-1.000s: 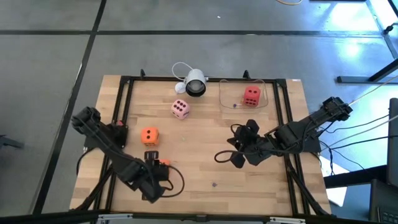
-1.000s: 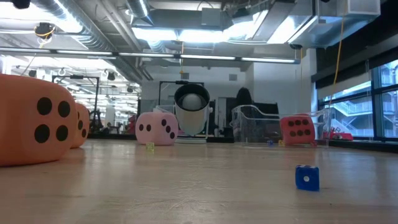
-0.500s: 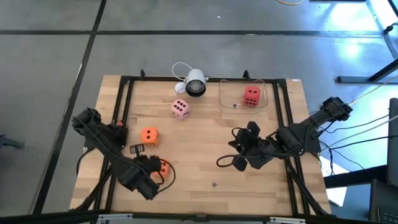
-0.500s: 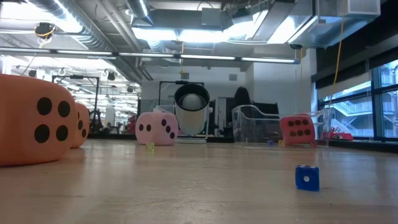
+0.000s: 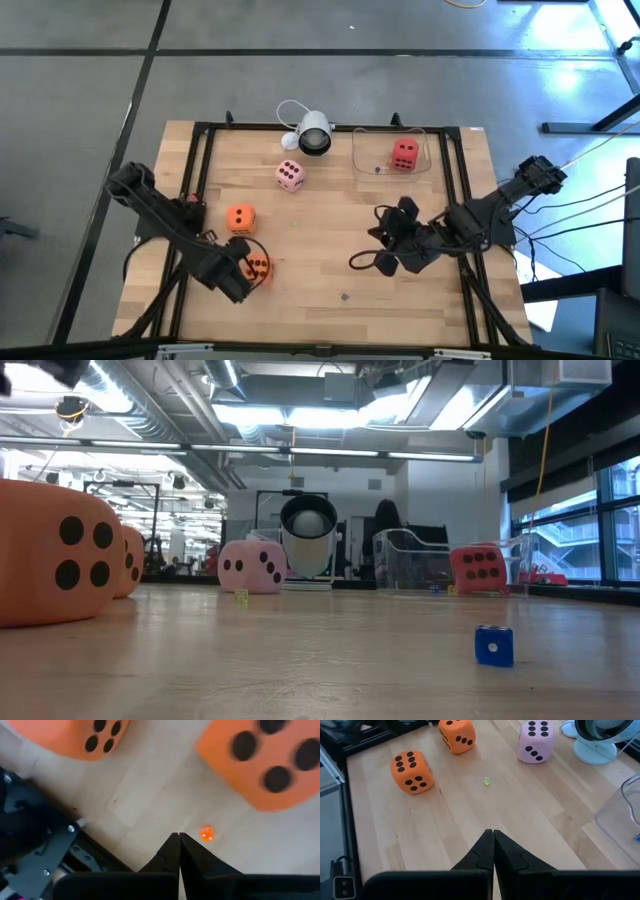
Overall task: Pick & Place Dice
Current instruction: Put the bottom large orange dice into the transparent container
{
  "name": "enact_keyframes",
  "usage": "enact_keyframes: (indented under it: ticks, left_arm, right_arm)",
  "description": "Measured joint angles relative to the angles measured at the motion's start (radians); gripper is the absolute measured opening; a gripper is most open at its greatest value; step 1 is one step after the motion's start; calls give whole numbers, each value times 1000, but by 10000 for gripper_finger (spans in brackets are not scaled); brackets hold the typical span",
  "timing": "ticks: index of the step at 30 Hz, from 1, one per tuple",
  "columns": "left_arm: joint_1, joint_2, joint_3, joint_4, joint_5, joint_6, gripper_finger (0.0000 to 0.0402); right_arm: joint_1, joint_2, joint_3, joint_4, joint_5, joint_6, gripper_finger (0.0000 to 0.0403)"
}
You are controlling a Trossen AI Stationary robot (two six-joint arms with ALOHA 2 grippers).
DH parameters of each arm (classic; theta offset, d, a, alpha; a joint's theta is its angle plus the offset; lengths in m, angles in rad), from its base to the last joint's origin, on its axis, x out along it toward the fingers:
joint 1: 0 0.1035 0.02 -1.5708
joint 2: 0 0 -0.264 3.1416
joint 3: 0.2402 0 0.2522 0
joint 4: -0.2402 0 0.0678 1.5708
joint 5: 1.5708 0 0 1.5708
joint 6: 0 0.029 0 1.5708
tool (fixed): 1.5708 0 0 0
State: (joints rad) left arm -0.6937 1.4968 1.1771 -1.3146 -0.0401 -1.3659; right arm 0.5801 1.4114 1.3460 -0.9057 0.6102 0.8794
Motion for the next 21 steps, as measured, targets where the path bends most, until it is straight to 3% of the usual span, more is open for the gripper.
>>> enact_keyframes:
  ticks: [7,12,17,21]
  left_arm:
    - [-1,-210,-216,158,-48,-177,1]
    - [-6,-366,-393,384,-58,-299,1]
    - [-6,-401,-498,601,-65,-350,1]
    - [-5,-365,-512,654,-69,-351,2]
  right_arm:
    - [28,0,0,0,13,31,4]
    - [47,0,0,0,33,56,4]
    - [56,0,0,0,40,76,4]
    - [55,0,0,0,52,82,4]
